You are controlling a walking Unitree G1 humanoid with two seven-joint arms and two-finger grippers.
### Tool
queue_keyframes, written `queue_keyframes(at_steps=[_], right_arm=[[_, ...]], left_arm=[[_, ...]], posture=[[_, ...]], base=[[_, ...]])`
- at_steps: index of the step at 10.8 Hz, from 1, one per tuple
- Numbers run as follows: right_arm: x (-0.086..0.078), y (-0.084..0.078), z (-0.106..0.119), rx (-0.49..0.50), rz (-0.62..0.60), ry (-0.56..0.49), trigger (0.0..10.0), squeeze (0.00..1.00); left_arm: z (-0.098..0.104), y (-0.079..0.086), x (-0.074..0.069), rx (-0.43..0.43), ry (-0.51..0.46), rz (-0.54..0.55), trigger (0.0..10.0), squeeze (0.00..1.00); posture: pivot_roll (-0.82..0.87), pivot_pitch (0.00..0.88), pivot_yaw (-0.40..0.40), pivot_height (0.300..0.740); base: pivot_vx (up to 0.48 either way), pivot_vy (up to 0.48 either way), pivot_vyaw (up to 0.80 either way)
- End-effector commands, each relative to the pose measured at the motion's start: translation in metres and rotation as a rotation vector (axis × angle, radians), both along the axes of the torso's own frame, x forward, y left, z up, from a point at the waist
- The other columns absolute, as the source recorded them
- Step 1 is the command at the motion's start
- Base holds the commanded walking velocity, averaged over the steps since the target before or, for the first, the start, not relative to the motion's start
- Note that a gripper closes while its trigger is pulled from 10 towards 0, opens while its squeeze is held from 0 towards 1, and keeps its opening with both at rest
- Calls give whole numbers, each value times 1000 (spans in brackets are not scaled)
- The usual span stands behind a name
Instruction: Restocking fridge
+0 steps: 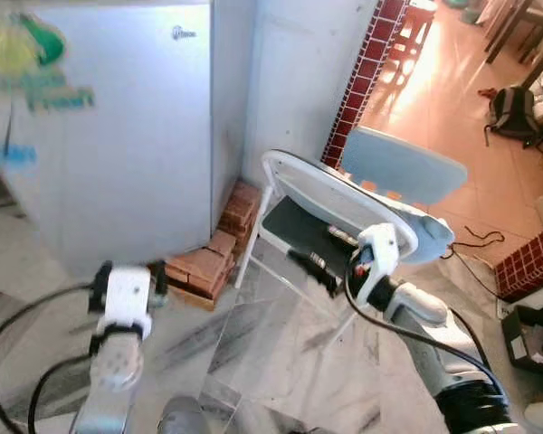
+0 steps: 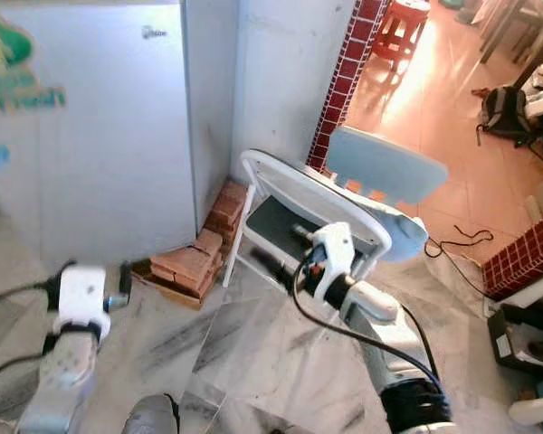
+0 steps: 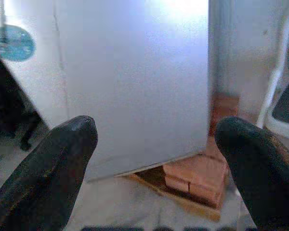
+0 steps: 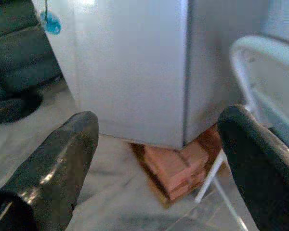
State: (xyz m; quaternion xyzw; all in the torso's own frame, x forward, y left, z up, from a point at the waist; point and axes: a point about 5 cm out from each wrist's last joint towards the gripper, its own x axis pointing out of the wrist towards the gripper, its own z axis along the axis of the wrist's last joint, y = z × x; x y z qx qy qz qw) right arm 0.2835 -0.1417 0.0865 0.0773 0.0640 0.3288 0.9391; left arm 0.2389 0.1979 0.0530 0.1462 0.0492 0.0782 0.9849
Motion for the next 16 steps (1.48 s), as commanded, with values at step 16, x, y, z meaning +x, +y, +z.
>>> queue_keyframes(at_steps=[16], right_arm=[[4,-40,-14,-52,-678,-41,10000,0]], left_arm=[[31,-33,17,-168,-61,-260,10000,0]], posture=[[132,36,-66,740]], base=[[0,480,-187]])
